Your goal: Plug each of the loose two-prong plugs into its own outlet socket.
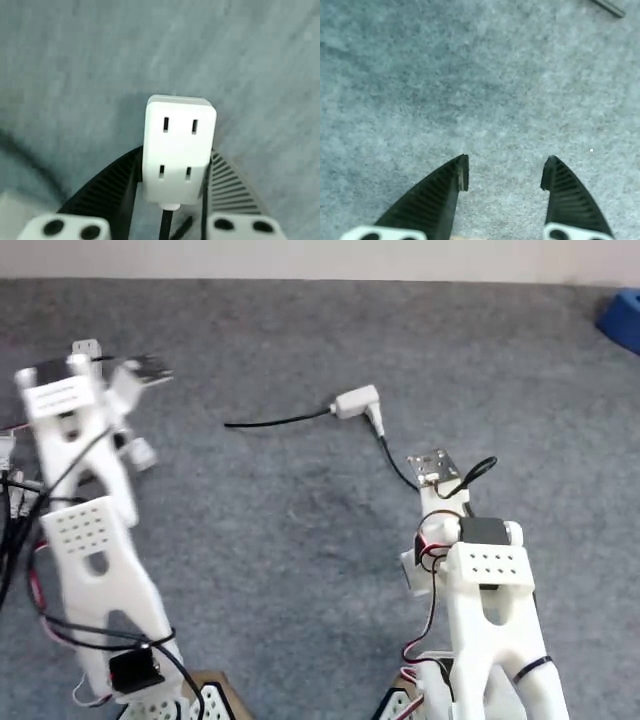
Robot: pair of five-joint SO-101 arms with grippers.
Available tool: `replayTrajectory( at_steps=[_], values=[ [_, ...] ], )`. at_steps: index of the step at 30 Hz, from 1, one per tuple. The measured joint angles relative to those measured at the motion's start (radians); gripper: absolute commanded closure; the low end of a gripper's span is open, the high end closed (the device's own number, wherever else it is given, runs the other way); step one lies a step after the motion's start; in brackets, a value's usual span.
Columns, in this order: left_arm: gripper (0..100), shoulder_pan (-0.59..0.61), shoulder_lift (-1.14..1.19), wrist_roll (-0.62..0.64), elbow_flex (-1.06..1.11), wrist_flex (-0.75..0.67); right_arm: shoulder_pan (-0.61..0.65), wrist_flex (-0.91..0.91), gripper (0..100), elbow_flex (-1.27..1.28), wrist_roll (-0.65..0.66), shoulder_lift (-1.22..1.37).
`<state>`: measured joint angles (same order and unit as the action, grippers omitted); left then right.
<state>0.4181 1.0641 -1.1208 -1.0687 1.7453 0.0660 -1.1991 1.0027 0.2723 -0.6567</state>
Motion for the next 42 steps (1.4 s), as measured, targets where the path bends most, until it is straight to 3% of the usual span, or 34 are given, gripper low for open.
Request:
replayTrajectory(
  at_steps=[6,11,20,24,28,36,42],
  values=[
    [93,-0.195,-0.041,0.121,0.121,0.002,-0.103,0.0,76.0,0.0,0.0,0.0],
    [93,-0.33,-0.16,0.193,0.313,0.002,-0.118,0.003,76.0,0.0,0.0,0.0],
    [93,-0.531,-0.755,0.221,0.841,-0.011,-0.12,0.003,76.0,0.0,0.0,0.0],
    [93,-0.695,-0.988,0.287,1.169,-0.178,-0.124,0.003,76.0,0.0,0.0,0.0],
    [92,-0.836,-1.054,0.328,1.421,-0.331,-0.181,0.003,76.0,0.0,-0.014,0.0],
    [92,-0.988,-1.059,0.371,1.473,-0.423,-0.342,0.026,76.0,0.0,-0.034,0.0],
    [92,-1.002,-1.042,0.371,1.478,-0.48,-0.361,0.029,76.0,0.0,-0.04,0.0]
  ],
)
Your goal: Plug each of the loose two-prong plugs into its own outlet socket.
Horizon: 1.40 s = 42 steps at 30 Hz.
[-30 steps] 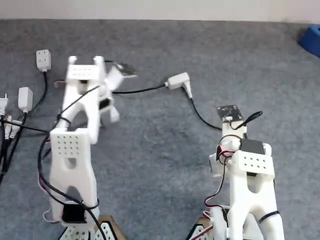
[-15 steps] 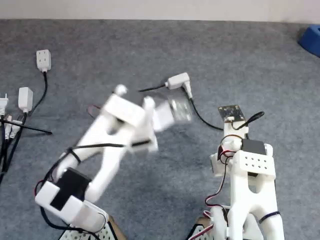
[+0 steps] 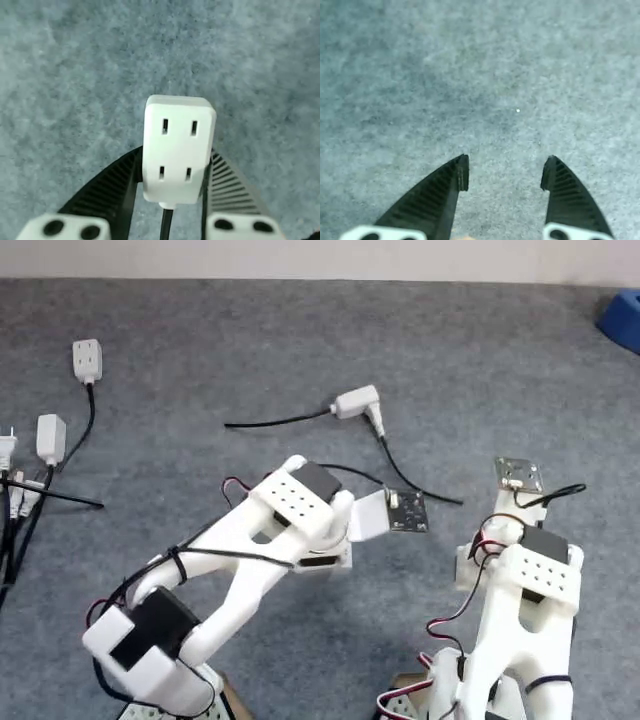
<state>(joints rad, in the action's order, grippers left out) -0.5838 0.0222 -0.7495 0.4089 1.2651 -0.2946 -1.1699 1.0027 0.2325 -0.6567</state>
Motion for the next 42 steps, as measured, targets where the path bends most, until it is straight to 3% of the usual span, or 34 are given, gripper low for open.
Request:
replayTrajectory(
  at_steps=[8,15,28,36,42],
  values=[
    [91,0.077,0.216,-0.034,-0.098,-0.052,0.0,0.003,76.0,0.0,0.0,0.0],
    [74,0.078,0.229,-0.04,-0.118,-0.052,0.028,0.003,76.0,0.0,0.008,0.0],
    [76,0.233,0.15,-0.072,-0.347,0.15,0.029,0.003,76.0,0.0,0.008,0.0],
    [76,0.512,0.114,-0.152,-0.491,0.249,0.032,0.003,76.0,0.0,0.008,0.0],
    [76,0.911,0.181,-0.112,-0.638,0.089,0.04,0.003,76.0,0.0,0.008,0.0]
  ],
)
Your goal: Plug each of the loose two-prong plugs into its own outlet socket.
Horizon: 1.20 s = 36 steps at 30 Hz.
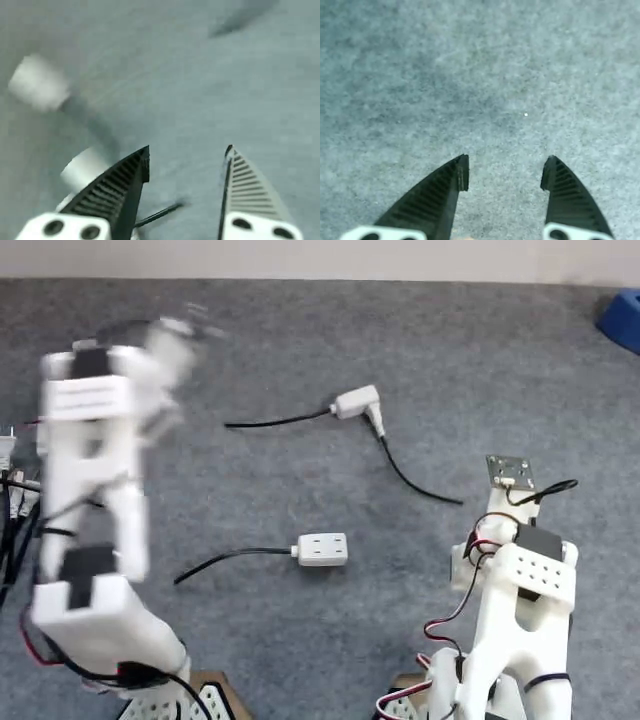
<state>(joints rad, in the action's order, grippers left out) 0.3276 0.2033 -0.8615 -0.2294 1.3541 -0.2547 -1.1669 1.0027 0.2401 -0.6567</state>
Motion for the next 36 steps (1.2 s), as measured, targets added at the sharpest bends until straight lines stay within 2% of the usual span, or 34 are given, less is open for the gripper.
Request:
replayTrajectory(
  at_steps=[3,6,14,22,27,36],
  values=[
    [76,0.19,0.112,0.021,-0.109,-0.069,0.043,0.0,76.0,0.0,0.0,0.0],
    [76,0.324,0.262,0.028,-0.256,-0.083,0.06,0.0,76.0,0.0,0.0,0.0],
    [76,0.483,0.646,0.032,-0.683,-0.038,0.064,0.0,76.1,0.0,0.0,0.0],
    [77,0.522,0.908,0.032,-0.985,0.051,0.066,0.0,76.1,0.0,0.0,0.0],
    [95,0.512,0.991,0.035,-1.082,0.098,0.066,0.0,76.1,0.0,0.0,0.0],
    [95,0.434,1.007,-0.028,-1.278,0.258,0.103,0.0,76.1,0.02,0.0,0.0]
  ],
)
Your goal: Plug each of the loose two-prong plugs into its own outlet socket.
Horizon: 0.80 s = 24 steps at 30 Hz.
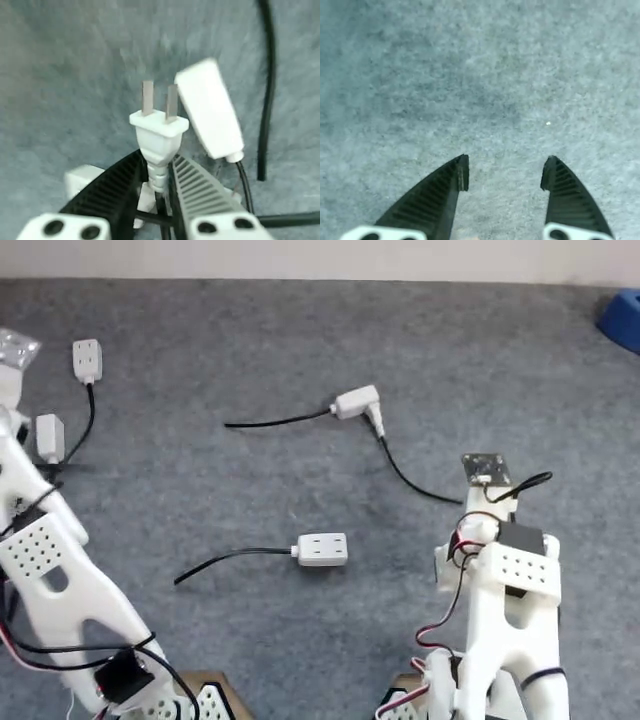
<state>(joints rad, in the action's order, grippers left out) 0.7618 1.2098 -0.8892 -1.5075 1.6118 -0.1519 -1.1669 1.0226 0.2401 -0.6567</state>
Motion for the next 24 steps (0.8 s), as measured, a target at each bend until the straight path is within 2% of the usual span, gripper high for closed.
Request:
replayTrajectory(
  at_steps=[3,6,17,20,24],
  values=[
    [95,-0.031,-0.002,-0.003,-0.098,0.055,0.003,0.0,76.1,0.003,0.0,0.0],
    [95,-0.06,-0.032,0.0,-0.107,0.081,0.003,0.0,76.1,0.003,0.0,0.0],
    [95,-0.13,-0.293,0.063,-0.107,0.077,0.003,0.0,76.1,0.003,0.0,0.0],
    [95,-0.198,-0.367,0.071,-0.107,0.118,0.005,0.0,76.1,0.003,0.0,0.0],
    [95,-0.361,-0.459,0.112,-0.087,0.157,0.005,0.0,76.1,0.003,0.0,0.0]
  ],
)
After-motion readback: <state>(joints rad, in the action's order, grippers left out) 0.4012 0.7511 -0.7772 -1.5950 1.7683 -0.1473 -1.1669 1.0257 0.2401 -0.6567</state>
